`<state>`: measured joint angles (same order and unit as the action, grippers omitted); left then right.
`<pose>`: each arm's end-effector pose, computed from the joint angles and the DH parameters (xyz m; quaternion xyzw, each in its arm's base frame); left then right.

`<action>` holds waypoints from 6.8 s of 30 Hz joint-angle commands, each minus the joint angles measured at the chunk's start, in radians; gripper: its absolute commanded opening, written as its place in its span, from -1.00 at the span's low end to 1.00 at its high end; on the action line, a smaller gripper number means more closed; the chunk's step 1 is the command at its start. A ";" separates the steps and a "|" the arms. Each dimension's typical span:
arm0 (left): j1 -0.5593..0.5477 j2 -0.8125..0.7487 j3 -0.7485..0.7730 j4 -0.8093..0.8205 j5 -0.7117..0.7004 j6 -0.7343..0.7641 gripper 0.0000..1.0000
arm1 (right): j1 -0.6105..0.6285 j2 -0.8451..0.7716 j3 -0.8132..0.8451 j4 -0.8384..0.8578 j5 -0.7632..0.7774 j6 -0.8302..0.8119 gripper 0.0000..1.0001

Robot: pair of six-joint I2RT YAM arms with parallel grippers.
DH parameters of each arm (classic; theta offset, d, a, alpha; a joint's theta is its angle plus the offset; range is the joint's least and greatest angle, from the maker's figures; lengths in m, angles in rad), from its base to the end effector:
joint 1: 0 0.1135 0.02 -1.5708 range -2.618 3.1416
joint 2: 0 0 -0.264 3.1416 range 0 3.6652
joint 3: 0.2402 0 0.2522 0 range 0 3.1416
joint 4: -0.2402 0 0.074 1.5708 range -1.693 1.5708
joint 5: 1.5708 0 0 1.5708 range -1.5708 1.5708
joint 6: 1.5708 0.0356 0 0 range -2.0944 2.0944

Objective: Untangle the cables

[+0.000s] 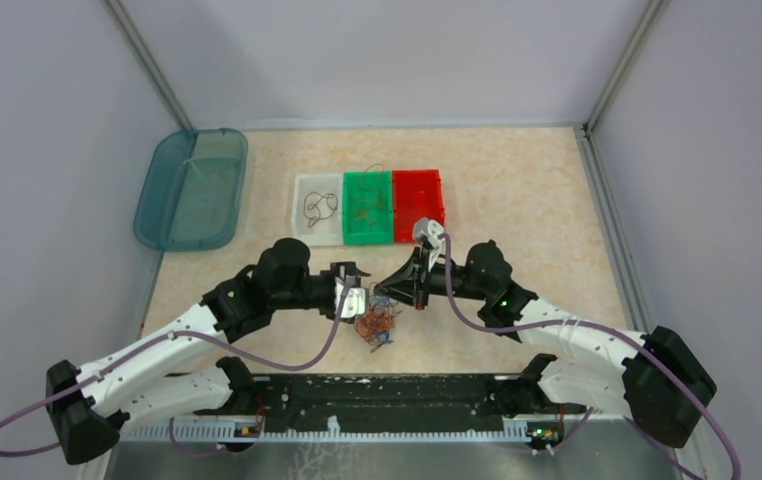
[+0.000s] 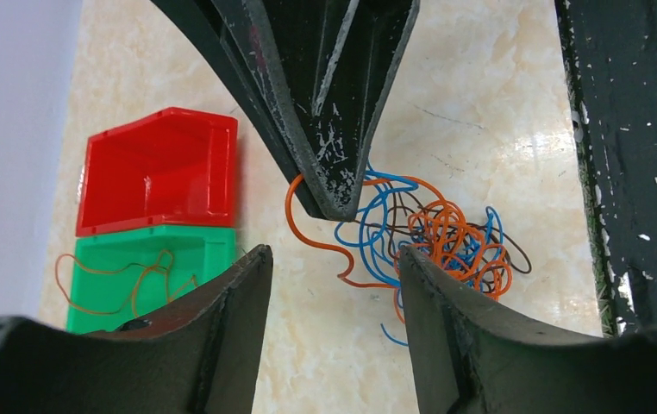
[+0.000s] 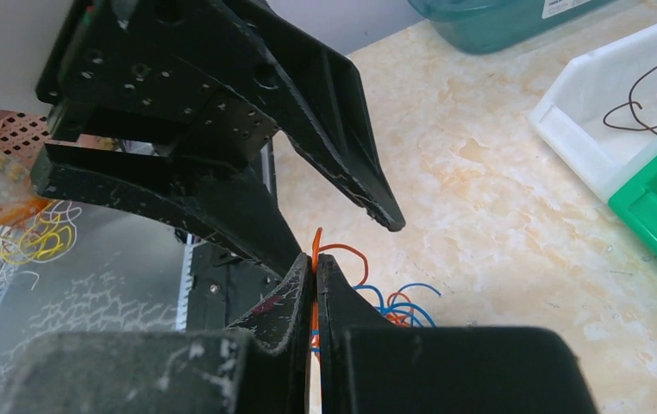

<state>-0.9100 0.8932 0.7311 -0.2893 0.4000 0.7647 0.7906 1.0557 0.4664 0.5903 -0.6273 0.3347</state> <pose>0.1130 -0.1680 0.2923 0.6876 0.4776 -0.2057 0.5068 0.1468 0.1780 0.2571 -0.3645 0.6056 0.5434 0.4529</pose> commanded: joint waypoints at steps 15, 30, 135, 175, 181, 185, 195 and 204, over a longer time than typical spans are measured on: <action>-0.002 0.008 -0.011 0.176 -0.127 -0.133 -0.68 | -0.002 -0.043 0.007 0.155 -0.006 0.105 -1.00; -0.002 -0.050 0.010 0.209 -0.136 -0.062 -0.91 | -0.006 -0.113 -0.024 0.102 0.021 0.188 -0.30; -0.003 0.076 0.611 0.406 0.048 0.569 -1.00 | 0.124 -0.160 0.080 -0.067 0.367 -0.125 0.46; -0.005 0.205 0.961 0.461 0.140 0.694 -1.00 | 0.148 0.225 -0.028 0.388 0.462 0.140 0.13; -0.004 0.153 0.843 0.427 0.131 0.648 -1.00 | 0.147 0.144 0.011 0.291 0.483 0.099 0.15; -0.005 0.133 0.752 0.388 0.054 0.570 -1.00 | 0.141 0.077 0.010 0.189 0.565 0.065 0.20; 0.011 0.239 0.462 0.352 -0.356 0.360 -1.00 | 0.026 -0.078 0.035 -0.215 0.974 0.037 0.16; 0.205 0.448 0.502 0.461 -0.364 0.201 -1.00 | -0.026 -0.098 0.013 -0.274 1.060 -0.015 0.16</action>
<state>-0.7712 1.2934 1.1748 0.0849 0.0776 1.0630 0.7753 0.9695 0.4541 0.3382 0.3626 0.3592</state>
